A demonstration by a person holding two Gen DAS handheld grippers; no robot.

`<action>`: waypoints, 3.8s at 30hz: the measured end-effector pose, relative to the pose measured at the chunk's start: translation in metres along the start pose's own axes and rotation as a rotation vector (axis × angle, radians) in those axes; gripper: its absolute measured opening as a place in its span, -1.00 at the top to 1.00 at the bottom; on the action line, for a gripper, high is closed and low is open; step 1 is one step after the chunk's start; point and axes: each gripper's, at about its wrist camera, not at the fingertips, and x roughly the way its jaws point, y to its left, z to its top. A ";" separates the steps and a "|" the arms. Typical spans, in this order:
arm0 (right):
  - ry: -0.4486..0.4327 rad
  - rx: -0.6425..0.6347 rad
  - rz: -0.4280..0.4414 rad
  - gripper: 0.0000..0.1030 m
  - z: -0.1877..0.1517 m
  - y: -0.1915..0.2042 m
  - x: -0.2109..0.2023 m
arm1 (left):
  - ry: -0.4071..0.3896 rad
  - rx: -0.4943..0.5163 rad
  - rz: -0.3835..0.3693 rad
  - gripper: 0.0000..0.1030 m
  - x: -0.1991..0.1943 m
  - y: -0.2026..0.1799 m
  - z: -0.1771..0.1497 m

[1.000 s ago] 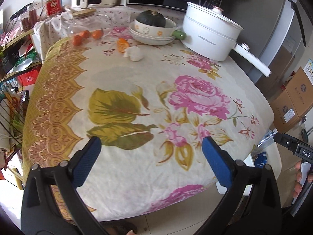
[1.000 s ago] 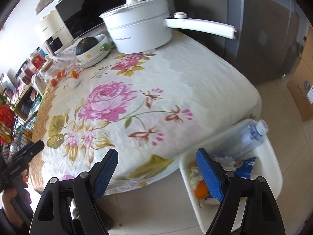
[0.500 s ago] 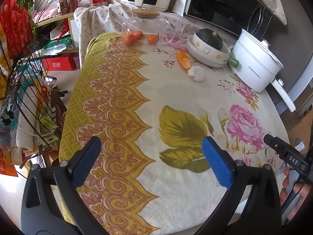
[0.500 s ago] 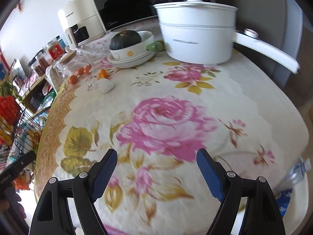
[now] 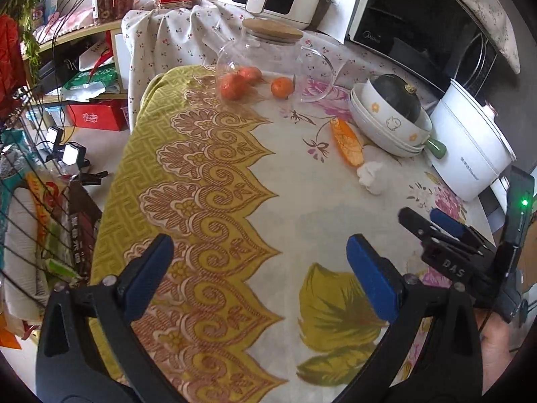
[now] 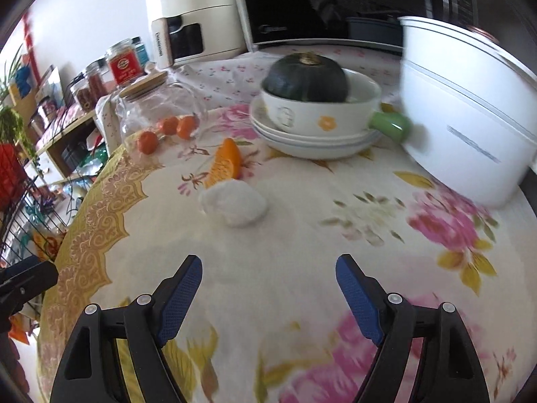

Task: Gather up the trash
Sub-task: 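Move both tools back over the table toward the white tissue ball, then grasp the white tissue ball with the right tool, then grasp the orange peel strip with the left tool while the right tool holds the tissue, then carry the tissue ball and peel strip over the white bin and open both tools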

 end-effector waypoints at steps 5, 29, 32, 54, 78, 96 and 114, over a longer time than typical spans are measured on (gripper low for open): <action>0.008 -0.013 0.053 -0.34 0.019 0.008 0.032 | 0.001 0.008 0.000 -0.98 0.017 -0.003 0.010; 0.027 -0.031 0.170 -0.46 0.017 -0.044 0.016 | -0.032 -0.075 -0.045 -0.78 0.062 -0.042 0.061; 0.038 -0.051 0.192 -0.46 0.024 -0.021 0.034 | -0.037 -0.085 -0.009 -0.78 0.062 -0.024 0.059; 0.067 0.004 0.178 0.47 0.000 -0.093 0.016 | 0.014 0.218 -0.147 -0.68 0.127 -0.082 0.077; 0.121 0.049 0.112 0.47 -0.040 -0.113 -0.064 | 0.131 0.257 -0.176 0.71 0.077 -0.116 0.001; 0.179 0.129 -0.010 0.46 -0.141 -0.123 -0.216 | 0.186 0.288 -0.274 0.71 -0.051 -0.150 -0.118; 0.186 0.312 -0.148 0.45 -0.199 -0.222 -0.299 | 0.262 0.436 -0.490 0.71 -0.078 -0.271 -0.183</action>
